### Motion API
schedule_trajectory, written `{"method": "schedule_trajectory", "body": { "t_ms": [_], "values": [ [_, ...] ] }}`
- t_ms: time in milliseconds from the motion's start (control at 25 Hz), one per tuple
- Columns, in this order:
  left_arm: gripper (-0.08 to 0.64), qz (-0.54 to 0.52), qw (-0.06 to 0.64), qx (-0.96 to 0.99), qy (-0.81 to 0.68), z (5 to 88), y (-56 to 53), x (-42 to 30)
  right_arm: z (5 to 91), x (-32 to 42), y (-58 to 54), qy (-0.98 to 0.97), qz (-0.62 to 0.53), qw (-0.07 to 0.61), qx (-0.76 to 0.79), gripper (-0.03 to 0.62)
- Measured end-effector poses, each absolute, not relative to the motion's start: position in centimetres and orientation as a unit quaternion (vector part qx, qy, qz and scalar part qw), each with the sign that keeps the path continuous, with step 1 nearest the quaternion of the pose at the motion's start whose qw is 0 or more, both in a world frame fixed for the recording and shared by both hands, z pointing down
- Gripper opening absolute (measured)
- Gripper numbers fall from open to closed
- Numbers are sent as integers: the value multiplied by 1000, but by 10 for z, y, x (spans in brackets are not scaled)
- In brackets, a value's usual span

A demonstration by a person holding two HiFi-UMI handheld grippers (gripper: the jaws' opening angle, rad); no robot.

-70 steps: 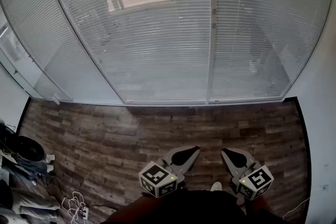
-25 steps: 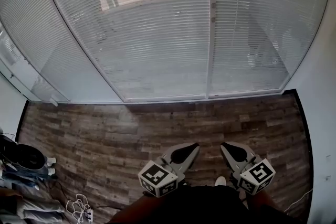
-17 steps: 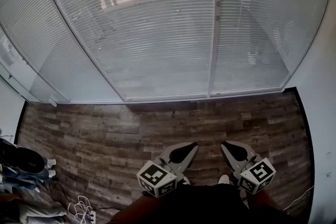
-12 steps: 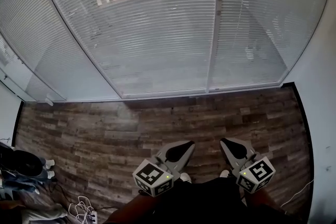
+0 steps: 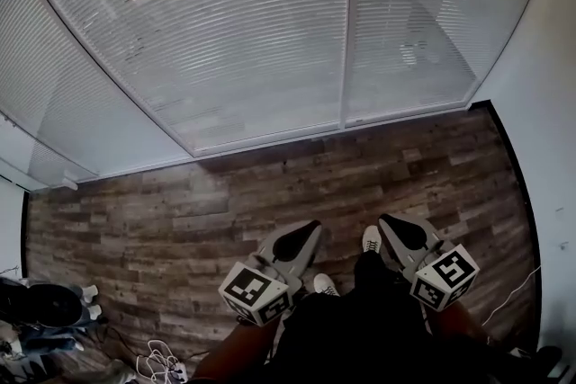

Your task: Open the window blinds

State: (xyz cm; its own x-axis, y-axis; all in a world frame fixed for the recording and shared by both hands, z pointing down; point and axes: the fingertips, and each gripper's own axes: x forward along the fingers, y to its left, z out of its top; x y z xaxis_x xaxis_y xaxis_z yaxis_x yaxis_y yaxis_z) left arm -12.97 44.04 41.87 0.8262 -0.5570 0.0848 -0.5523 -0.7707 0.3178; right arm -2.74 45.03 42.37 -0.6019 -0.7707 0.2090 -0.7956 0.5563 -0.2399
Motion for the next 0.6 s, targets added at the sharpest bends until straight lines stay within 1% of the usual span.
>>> {"method": "schedule_trajectory", "body": {
  "t_ms": [360, 600],
  "values": [
    [0, -7, 179, 933, -313, 428, 415, -130, 428, -36, 410, -892, 164, 31, 420, 26],
    [0, 5, 180, 927, -328, 429, 380, -122, 429, -27, 371, -896, 169, 29, 410, 26]
  ]
}}
